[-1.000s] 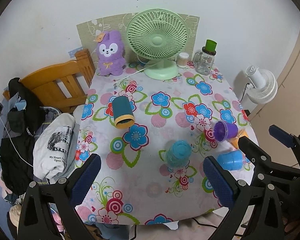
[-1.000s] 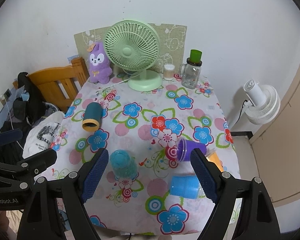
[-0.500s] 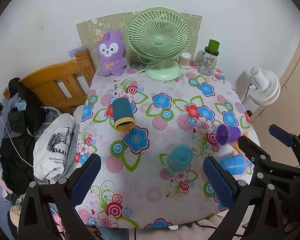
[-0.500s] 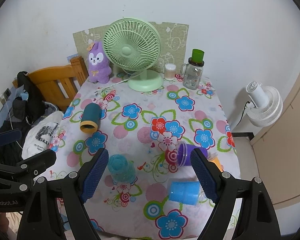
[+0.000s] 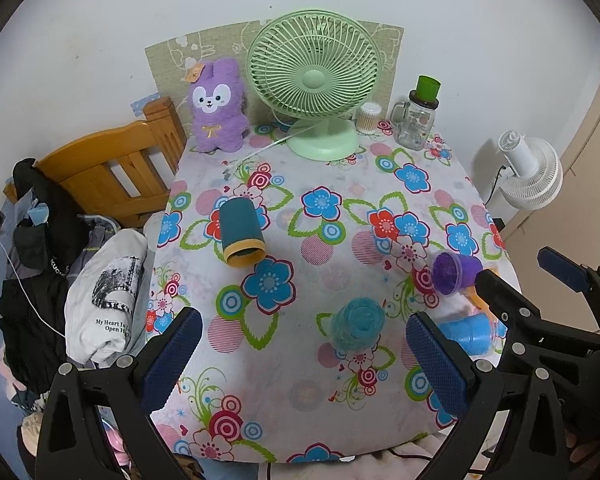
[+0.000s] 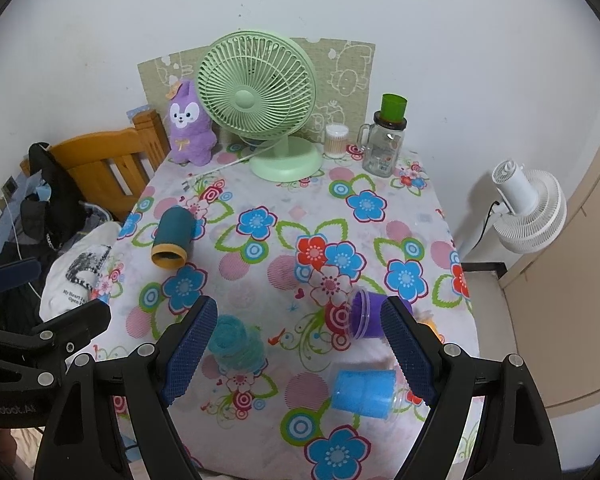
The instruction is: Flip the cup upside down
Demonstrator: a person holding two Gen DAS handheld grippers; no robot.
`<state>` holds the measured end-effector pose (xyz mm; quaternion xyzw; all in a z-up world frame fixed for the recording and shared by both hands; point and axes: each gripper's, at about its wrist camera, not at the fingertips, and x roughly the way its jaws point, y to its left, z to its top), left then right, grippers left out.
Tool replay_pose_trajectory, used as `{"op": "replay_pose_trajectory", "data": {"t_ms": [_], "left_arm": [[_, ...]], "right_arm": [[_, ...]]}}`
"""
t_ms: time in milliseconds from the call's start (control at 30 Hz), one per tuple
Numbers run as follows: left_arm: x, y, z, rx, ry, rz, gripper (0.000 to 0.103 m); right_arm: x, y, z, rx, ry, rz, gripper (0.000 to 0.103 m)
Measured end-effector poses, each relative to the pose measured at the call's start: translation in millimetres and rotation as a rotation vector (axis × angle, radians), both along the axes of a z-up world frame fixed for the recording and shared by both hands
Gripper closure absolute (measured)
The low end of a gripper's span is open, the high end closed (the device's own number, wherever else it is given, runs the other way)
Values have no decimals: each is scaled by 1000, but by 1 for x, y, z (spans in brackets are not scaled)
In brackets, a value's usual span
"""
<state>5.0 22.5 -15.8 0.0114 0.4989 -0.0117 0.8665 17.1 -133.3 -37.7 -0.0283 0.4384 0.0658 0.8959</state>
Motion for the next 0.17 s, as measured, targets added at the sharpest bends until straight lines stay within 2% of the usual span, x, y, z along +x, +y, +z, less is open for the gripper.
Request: {"op": "replay_pose_trajectory", "data": {"t_ms": [167], "left_arm": [[4,-3,-5,1,18,-1,0]], "right_arm": [[2,-1,-2,1,10,-1,17]]}}
